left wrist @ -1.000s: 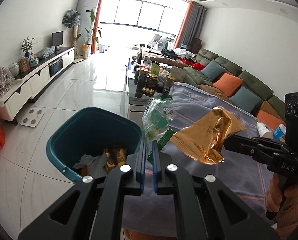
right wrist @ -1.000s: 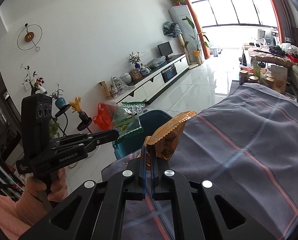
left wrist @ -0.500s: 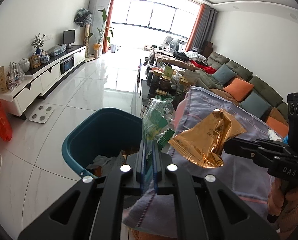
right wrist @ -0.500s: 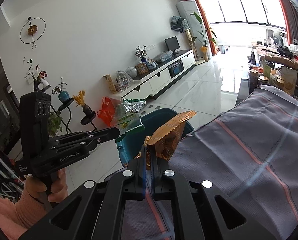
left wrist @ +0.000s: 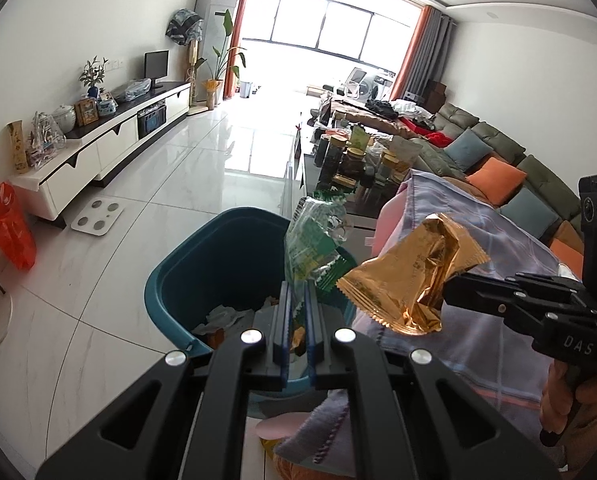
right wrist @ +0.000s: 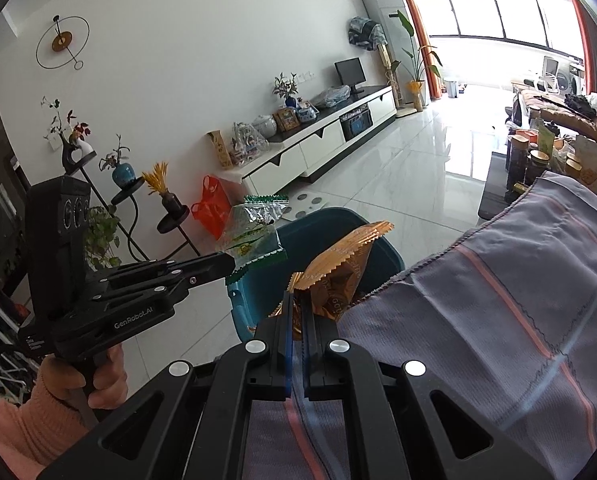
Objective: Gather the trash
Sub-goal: 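Carry both wrappers over the teal bin with both tools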
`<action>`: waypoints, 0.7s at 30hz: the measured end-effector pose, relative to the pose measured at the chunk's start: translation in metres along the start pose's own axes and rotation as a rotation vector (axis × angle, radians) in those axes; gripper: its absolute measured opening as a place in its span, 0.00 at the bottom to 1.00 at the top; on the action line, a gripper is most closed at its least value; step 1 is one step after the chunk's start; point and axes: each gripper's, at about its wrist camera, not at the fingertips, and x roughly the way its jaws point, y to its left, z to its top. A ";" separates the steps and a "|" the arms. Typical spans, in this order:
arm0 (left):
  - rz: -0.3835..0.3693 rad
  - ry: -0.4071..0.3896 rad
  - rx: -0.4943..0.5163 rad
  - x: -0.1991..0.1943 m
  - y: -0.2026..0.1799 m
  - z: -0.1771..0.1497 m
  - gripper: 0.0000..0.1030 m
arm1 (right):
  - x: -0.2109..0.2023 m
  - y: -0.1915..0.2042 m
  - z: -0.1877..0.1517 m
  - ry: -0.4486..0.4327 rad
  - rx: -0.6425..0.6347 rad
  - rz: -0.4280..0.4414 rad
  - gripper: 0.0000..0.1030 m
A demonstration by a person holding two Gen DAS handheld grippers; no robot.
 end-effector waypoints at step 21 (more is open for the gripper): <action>0.030 0.038 -0.035 0.020 0.010 0.000 0.08 | 0.031 0.008 0.011 0.077 -0.015 -0.020 0.04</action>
